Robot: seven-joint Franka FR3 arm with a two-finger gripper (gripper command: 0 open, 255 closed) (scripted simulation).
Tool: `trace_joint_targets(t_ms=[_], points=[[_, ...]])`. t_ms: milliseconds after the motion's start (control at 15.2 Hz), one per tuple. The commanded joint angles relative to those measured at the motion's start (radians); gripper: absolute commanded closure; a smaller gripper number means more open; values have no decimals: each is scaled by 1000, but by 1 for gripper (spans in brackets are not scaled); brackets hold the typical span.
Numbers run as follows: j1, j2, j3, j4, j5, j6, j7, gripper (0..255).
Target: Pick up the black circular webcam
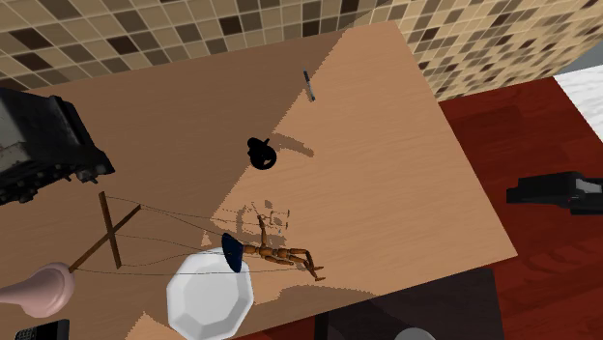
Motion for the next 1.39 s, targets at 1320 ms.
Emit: trace_joint_targets(t_ms=[1320], points=[[124,476,337,162,96,287,289,0]])
